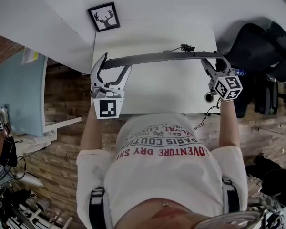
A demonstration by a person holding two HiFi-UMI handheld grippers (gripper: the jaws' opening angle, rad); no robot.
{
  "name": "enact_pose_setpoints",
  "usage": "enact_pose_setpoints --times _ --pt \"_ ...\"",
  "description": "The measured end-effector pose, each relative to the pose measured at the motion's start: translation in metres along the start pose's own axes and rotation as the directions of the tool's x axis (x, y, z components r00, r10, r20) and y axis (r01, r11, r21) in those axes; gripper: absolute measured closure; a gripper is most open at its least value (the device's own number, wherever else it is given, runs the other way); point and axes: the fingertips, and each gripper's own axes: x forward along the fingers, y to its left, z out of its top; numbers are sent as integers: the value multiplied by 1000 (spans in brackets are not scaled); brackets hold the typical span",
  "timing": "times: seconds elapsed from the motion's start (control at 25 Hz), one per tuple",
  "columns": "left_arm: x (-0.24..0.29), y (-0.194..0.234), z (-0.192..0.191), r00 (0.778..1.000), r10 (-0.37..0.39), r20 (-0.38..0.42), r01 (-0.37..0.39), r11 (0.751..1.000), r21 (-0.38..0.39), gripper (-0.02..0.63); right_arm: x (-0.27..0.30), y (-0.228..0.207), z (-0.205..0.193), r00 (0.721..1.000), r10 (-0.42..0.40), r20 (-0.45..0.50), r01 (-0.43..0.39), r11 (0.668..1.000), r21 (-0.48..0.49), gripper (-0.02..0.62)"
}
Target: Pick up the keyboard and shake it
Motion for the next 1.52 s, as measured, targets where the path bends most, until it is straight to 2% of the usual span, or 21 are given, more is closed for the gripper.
enact_pose_setpoints --times 0.08,0.12,0.28,0.48,0.6,0.68,0.76,0.92,1.08,1.24,1.4,1.52 --pt "3 7 -14 999 -21 -39 14 986 -165 259 -1 4 9 1000 16 22 -16 1000 -21 296" --pt "5 10 -23 996 -49 -74 33 979 -201 259 -1 5 13 999 25 30 -24 999 -23 296" --pt "14 17 -49 975 -132 -177 70 946 -315 259 -1 10 23 998 52 45 -50 998 -25 296" --pt "21 25 -74 953 -209 -218 104 905 -412 258 1 18 19 996 81 23 -81 997 -2 327" --pt "22 32 -88 935 -265 -236 134 879 -457 259 1 27 15 991 131 -12 -131 991 1 378" --pt "24 36 -95 924 -292 -247 146 865 -480 259 2 32 14 989 148 -26 -148 989 -14 393" --pt "26 40 -99 922 -300 -246 151 861 -486 258 3 36 15 990 138 -19 -139 989 -43 396" --pt "30 47 -101 942 -278 -188 162 867 -471 258 0 43 31 995 66 74 -51 979 -196 408" --pt "31 51 -106 952 -276 -132 181 855 -486 256 -7 57 57 979 30 203 44 935 -351 408" --pt "30 53 -113 951 -294 -96 202 826 -526 250 -16 78 88 939 27 342 127 899 -419 408" --pt "34 54 -119 947 -311 -81 221 814 -536 247 -24 83 88 931 -27 364 201 871 -448 408" --pt "36 52 -122 944 -319 -85 227 813 -537 245 -29 86 83 935 -32 353 230 813 -535 408"
